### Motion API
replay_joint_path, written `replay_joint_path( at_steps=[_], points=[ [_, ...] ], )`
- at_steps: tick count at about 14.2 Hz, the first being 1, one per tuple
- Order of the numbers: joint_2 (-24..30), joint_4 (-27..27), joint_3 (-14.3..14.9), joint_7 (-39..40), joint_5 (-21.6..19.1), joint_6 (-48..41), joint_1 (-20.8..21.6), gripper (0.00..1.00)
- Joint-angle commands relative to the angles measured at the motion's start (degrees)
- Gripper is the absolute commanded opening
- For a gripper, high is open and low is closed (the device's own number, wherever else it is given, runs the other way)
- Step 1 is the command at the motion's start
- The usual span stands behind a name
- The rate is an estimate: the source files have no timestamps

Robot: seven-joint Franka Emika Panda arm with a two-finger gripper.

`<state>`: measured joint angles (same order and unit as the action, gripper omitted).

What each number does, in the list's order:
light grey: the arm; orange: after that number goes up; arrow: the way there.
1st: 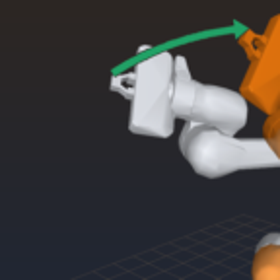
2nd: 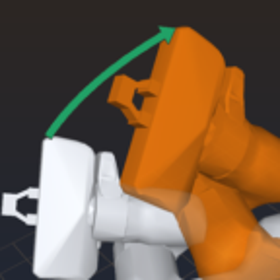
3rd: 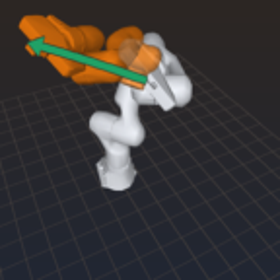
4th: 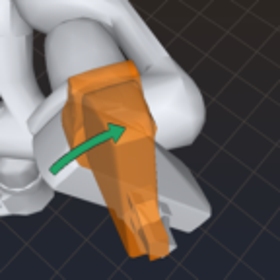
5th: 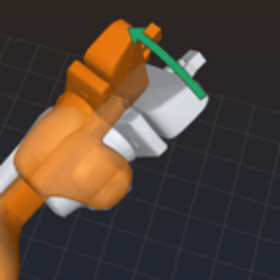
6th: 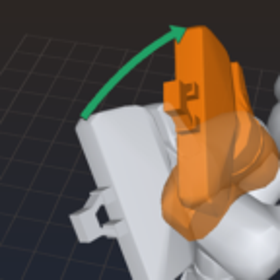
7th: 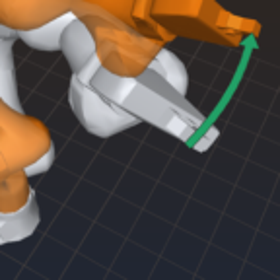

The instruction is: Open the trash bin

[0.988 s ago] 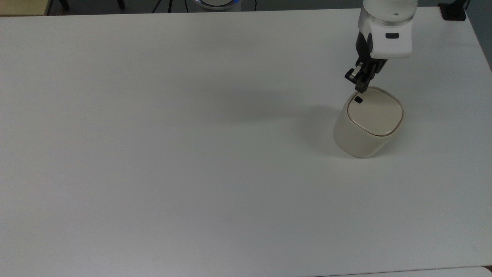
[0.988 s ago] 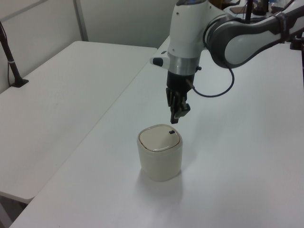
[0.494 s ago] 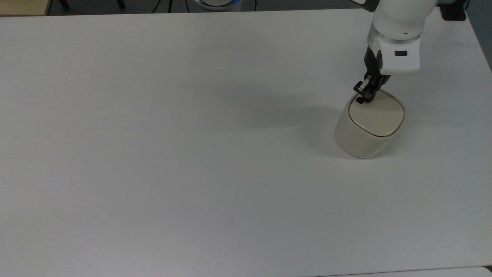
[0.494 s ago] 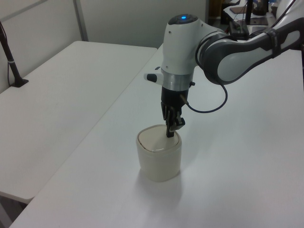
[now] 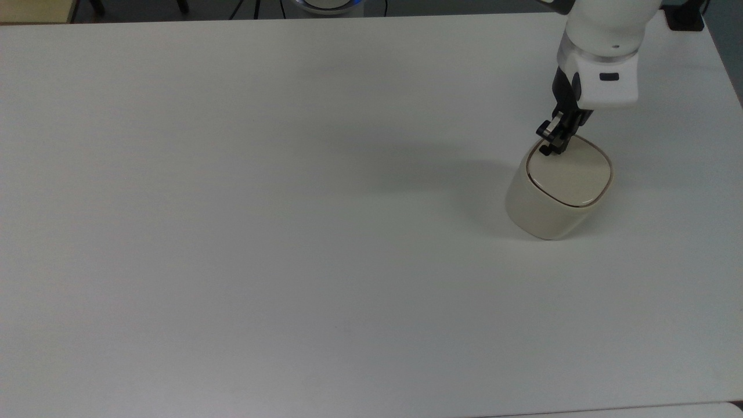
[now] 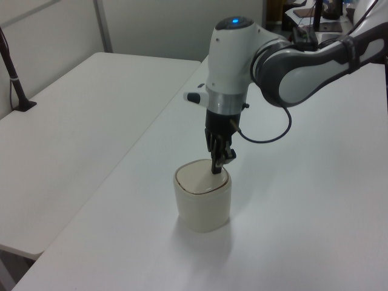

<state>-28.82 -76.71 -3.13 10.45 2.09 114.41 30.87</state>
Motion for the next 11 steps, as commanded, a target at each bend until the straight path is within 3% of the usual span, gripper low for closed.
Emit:
replay_joint_path(
  at_steps=[1,3,5,7,8,9,11],
  points=[
    [7.3,-2.4,0.4,0.4,0.8,-4.6,-1.4,0.02],
    [11.8,-5.3,0.1,1.9,0.5,-9.4,-4.5,0.11],
    [16.1,-7.9,0.1,2.0,0.2,-13.7,-8.1,0.38],
    [18.7,-8.5,0.1,1.9,0.0,-17.3,-11.7,0.71],
    [19.8,-8.5,0.1,1.9,0.0,-19.8,-13.8,0.81],
    [21.3,-8.5,0.1,1.4,0.0,-23.1,-16.6,1.0],
    [23.0,-9.1,0.8,-1.6,0.2,-27.1,-20.6,1.0]
  ],
)
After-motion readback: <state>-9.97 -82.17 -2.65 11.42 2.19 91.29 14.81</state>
